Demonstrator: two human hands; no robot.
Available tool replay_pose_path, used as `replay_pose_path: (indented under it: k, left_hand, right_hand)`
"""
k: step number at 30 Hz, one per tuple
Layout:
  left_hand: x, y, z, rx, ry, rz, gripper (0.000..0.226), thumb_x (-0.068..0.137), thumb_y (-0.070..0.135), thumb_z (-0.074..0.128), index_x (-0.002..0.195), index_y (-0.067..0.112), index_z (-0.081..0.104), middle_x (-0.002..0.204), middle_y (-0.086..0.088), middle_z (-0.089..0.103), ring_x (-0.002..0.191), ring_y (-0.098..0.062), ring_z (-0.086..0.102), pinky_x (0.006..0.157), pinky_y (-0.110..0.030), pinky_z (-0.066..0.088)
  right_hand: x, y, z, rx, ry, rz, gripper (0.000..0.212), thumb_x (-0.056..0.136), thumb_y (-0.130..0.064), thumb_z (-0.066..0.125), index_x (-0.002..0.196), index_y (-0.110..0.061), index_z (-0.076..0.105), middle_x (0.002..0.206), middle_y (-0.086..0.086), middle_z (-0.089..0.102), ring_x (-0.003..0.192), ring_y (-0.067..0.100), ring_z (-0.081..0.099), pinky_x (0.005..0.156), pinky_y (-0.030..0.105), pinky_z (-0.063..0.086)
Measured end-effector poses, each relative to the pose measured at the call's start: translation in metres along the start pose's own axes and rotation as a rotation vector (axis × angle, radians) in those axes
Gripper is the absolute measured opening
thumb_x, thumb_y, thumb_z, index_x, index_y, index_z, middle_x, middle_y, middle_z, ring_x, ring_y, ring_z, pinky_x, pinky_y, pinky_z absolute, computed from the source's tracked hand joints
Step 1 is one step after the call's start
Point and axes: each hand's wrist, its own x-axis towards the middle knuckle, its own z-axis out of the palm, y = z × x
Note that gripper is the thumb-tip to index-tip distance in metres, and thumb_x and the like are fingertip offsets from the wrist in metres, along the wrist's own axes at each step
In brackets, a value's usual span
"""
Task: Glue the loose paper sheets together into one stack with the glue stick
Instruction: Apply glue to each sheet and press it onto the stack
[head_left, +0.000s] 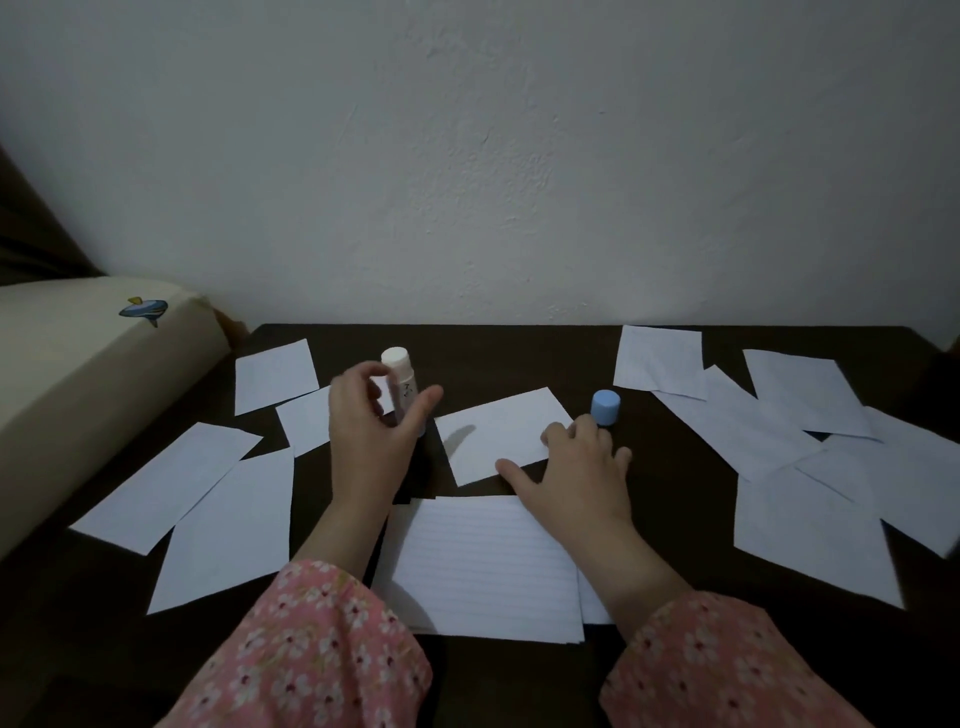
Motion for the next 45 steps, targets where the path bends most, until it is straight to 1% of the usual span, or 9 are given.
replay_pose_path:
  k: [5, 8, 12, 15, 19, 26, 33, 40, 45]
  left_hand:
    - [-0.024, 0.034, 0.014, 0.041, -0.122, 0.249, 0.030, 0.083, 0.032, 0.071, 0.106, 0.022, 0.056, 0.096, 0.009, 0.053, 0.082, -0.005, 0.053, 0.069, -0.010, 0.040]
    - [-0.031, 0.033, 0.030, 0.197, -0.288, 0.208, 0.032, 0.087, 0.038, 0.065, 0.115, 0.025, 0.058, 0.116, 0.006, 0.055, 0.104, -0.008, 0.054, 0.084, -0.020, 0.043]
    - [-0.033, 0.033, 0.038, 0.532, -0.528, 0.073, 0.054, 0.089, 0.046, 0.058, 0.136, 0.021, 0.046, 0.140, -0.001, 0.046, 0.127, -0.018, 0.045, 0.102, -0.036, 0.040]
    - [-0.029, 0.033, 0.040, 0.588, -0.595, 0.120, 0.042, 0.091, 0.048, 0.054, 0.120, 0.018, 0.056, 0.125, -0.003, 0.057, 0.113, -0.019, 0.054, 0.096, -0.038, 0.046]
    - [-0.022, 0.029, 0.043, 0.557, -0.665, 0.138, 0.037, 0.090, 0.046, 0.056, 0.113, 0.018, 0.059, 0.123, 0.000, 0.058, 0.112, -0.016, 0.053, 0.095, -0.032, 0.045]
    - [-0.020, 0.032, 0.042, 0.550, -0.682, 0.125, 0.045, 0.088, 0.048, 0.059, 0.122, 0.019, 0.056, 0.129, 0.000, 0.055, 0.116, -0.016, 0.051, 0.096, -0.032, 0.043]
    - [-0.021, 0.034, 0.036, 0.505, -0.699, 0.102, 0.055, 0.088, 0.048, 0.059, 0.133, 0.018, 0.052, 0.140, -0.001, 0.048, 0.125, -0.018, 0.047, 0.102, -0.035, 0.042]
    - [-0.023, 0.036, 0.031, 0.488, -0.720, 0.064, 0.058, 0.088, 0.046, 0.060, 0.139, 0.020, 0.046, 0.150, 0.000, 0.038, 0.135, -0.019, 0.038, 0.108, -0.036, 0.035]
    - [-0.024, 0.036, 0.030, 0.472, -0.717, 0.064, 0.057, 0.088, 0.046, 0.060, 0.137, 0.020, 0.047, 0.150, 0.001, 0.038, 0.135, -0.018, 0.037, 0.108, -0.036, 0.034]
  right_hand:
    - [0.005, 0.029, -0.019, 0.256, 0.258, -0.069, 0.037, 0.089, -0.052, 0.054, 0.112, -0.023, 0.060, 0.115, -0.003, 0.050, 0.107, 0.013, 0.046, 0.092, 0.032, 0.043]
    - [0.010, 0.064, -0.034, 0.237, 0.330, 0.058, 0.027, 0.091, -0.043, 0.056, 0.109, -0.024, 0.061, 0.115, -0.002, 0.053, 0.107, 0.014, 0.047, 0.091, 0.032, 0.042]
    - [0.009, 0.115, -0.049, 0.164, 0.278, 0.276, 0.029, 0.094, -0.032, 0.054, 0.122, -0.025, 0.057, 0.131, 0.004, 0.048, 0.123, 0.021, 0.043, 0.100, 0.039, 0.037]
    - [0.008, 0.142, -0.054, 0.074, 0.268, 0.377, 0.039, 0.093, -0.031, 0.053, 0.131, -0.021, 0.052, 0.139, 0.007, 0.044, 0.128, 0.025, 0.038, 0.104, 0.045, 0.032]
    - [0.011, 0.159, -0.052, -0.088, 0.029, 0.583, 0.059, 0.093, -0.049, 0.046, 0.141, -0.016, 0.037, 0.149, 0.011, 0.032, 0.138, 0.029, 0.026, 0.111, 0.059, 0.015]
    - [0.006, 0.155, -0.054, -0.111, 0.110, 0.547, 0.046, 0.095, -0.046, 0.045, 0.130, -0.017, 0.052, 0.136, 0.004, 0.049, 0.132, 0.026, 0.036, 0.111, 0.063, 0.007]
    - [0.003, 0.150, -0.058, -0.084, 0.227, 0.539, 0.028, 0.094, -0.035, 0.050, 0.111, -0.016, 0.061, 0.108, 0.004, 0.058, 0.109, 0.024, 0.049, 0.102, 0.052, 0.028]
    - [-0.003, 0.133, -0.088, 0.030, 0.308, 0.489, 0.032, 0.095, -0.030, 0.050, 0.121, -0.014, 0.057, 0.116, 0.008, 0.055, 0.111, 0.025, 0.048, 0.098, 0.044, 0.040]
    - [-0.006, 0.110, -0.091, 0.155, 0.581, 0.272, 0.024, 0.097, -0.033, 0.048, 0.112, -0.019, 0.060, 0.116, 0.002, 0.055, 0.106, 0.017, 0.049, 0.088, 0.031, 0.036]
